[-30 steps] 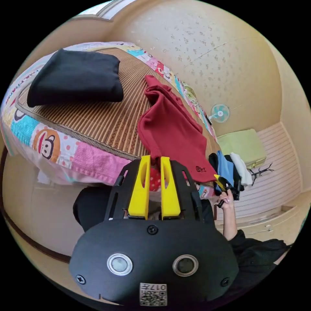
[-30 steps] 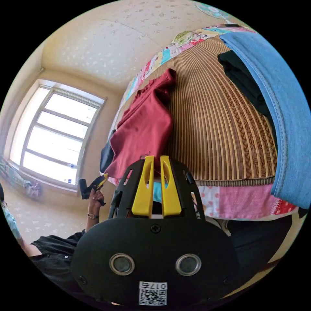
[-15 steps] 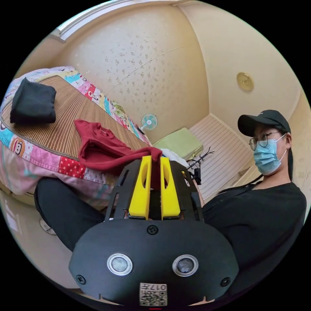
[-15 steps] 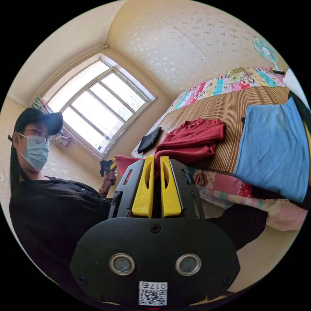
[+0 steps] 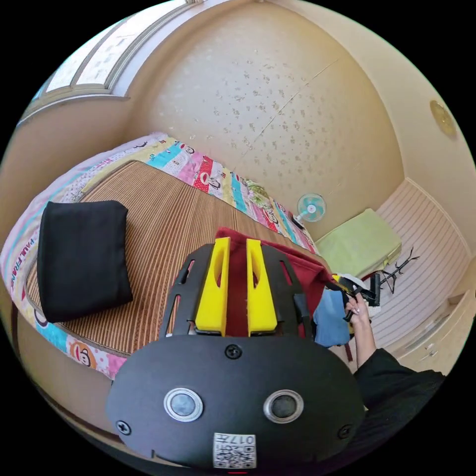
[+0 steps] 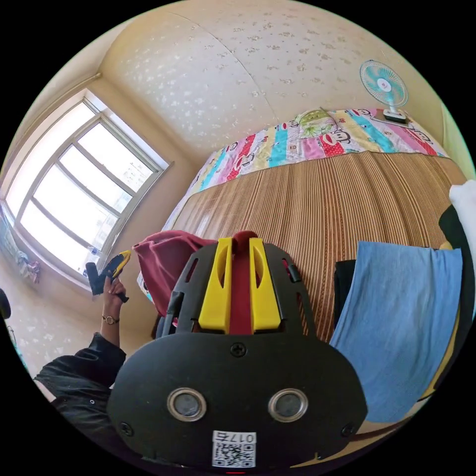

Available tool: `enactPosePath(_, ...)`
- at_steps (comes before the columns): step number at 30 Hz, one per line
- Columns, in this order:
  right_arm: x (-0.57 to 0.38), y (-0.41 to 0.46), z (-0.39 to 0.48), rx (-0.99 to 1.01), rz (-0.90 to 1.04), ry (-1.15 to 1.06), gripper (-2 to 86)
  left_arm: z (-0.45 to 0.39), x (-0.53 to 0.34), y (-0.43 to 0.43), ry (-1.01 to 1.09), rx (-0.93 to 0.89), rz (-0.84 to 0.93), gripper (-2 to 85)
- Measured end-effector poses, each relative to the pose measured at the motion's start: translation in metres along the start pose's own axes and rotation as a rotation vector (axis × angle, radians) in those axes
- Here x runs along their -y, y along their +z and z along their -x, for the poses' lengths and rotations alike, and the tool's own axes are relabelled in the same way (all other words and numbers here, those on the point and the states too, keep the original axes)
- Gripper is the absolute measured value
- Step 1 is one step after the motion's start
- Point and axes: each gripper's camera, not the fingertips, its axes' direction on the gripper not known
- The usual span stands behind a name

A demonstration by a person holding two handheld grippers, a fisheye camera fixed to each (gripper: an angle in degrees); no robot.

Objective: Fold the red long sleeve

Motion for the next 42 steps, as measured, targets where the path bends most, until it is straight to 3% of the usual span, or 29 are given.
enactPosePath(3,-0.039,0.024,0.034,-0.126,0.000,-0.097,5.8,0.010,-0.047,0.018,-0.013,-0.044,0.031,9.4)
enactPosePath(7,-0.135,0.118,0.036,-0.263,0.247,-0.207,6.9,0.037,-0.143,0.054,-0.089,0.119,0.189,11.1)
enactPosePath(10,-0.207,0.178,0.020,-0.489,0.436,-0.284,3.8,0.062,-0.197,0.043,-0.231,0.142,0.155,12.2)
enactPosePath(12,-0.231,0.166,0.023,-0.511,0.296,-0.281,2.0,0.077,-0.217,0.035,-0.311,0.108,0.108,13.2)
enactPosePath(16,-0.221,0.151,0.034,-0.546,0.248,-0.164,0.8,0.118,-0.227,0.059,-0.454,-0.013,0.170,14.4)
enactPosePath(19,-0.208,0.129,0.047,-0.431,0.068,-0.194,0.6,0.146,-0.229,0.090,-0.628,-0.150,0.245,11.9)
enactPosePath(21,-0.200,0.135,0.037,-0.409,0.064,-0.173,0.5,0.153,-0.228,0.097,-0.705,-0.246,0.235,8.9)
enactPosePath(23,-0.194,0.178,0.006,-0.496,0.297,-0.142,0.4,0.144,-0.216,0.090,-0.673,-0.272,0.185,7.0)
enactPosePath(29,-0.189,0.143,-0.025,-0.331,0.248,-0.078,0.3,0.006,-0.140,0.112,-0.123,-0.251,0.148,5.0)
enactPosePath(34,-0.173,0.112,-0.062,-0.180,0.243,-0.009,0.4,-0.144,-0.167,0.200,0.272,-0.409,0.302,4.6)
enactPosePath(39,-0.175,0.045,-0.076,-0.093,0.275,0.001,1.0,-0.182,-0.219,0.230,0.408,-0.546,0.446,6.2)
enactPosePath(42,-0.196,0.004,-0.093,-0.026,0.310,0.016,1.9,-0.136,-0.223,0.213,0.289,-0.379,0.343,8.3)
